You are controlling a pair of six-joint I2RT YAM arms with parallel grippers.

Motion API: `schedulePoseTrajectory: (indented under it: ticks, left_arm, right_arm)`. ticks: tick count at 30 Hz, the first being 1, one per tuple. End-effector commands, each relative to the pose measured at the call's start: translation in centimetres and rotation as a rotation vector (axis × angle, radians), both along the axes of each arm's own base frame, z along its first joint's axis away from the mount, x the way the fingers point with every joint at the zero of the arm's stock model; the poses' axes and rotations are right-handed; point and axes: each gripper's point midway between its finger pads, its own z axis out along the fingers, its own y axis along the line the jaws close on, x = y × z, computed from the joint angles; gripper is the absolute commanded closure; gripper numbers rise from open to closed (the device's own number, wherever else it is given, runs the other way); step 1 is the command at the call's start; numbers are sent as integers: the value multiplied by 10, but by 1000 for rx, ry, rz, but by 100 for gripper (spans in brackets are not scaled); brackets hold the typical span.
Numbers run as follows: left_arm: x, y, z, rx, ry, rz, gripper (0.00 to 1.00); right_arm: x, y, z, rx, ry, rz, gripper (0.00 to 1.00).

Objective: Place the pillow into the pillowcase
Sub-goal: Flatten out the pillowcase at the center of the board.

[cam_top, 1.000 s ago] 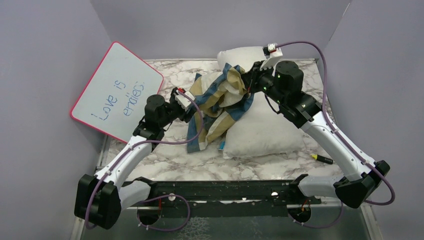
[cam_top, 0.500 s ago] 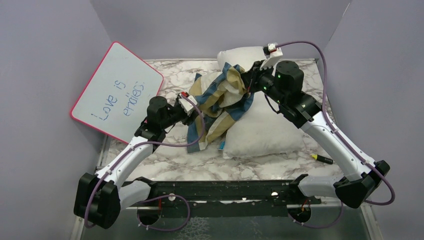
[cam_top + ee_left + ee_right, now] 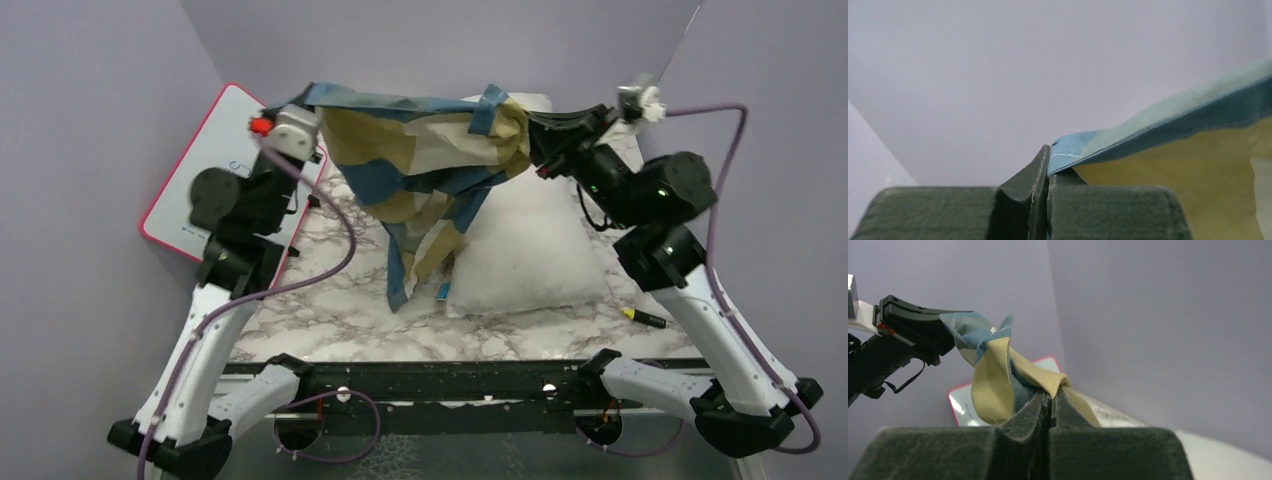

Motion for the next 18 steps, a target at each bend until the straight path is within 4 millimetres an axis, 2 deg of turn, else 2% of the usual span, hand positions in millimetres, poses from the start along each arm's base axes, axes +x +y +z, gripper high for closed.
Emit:
schedulePoseTrajectory:
  ticks: [1,3,5,7,9,12,14,16,18]
  left_arm:
    - [-96,26,121,-150,-275,-82,100]
    - [-124,23,143,-161,-319,-158,100]
    - [-140,20,153,-166,-334,-213,100]
    - [-148,18,156,-173,-339,-243,100]
    - [-148,21,155,-182,-338,-232,100]
    - [-137,30,148,-195,-319,-164,100]
    - [-123,35,136,-195,-292,-105,100]
    - [-105,41,119,-192,-261,-37,100]
    - [-81,53,98,-186,-213,82,100]
  right_arm:
    - [-92,-37,107,137,-414,100,99]
    - [-114,-46,120,153,-466,120,99]
    - [-128,-57,129,177,-488,119,99]
    - [-132,-63,133,192,-475,108,99]
    - [-128,-63,133,182,-446,97,99]
    - [-109,-57,128,144,-373,68,99]
    - [-92,-55,122,135,-332,23,99]
    - [-68,-53,113,116,-300,-47,99]
    - [-35,-46,97,58,-268,-124,99]
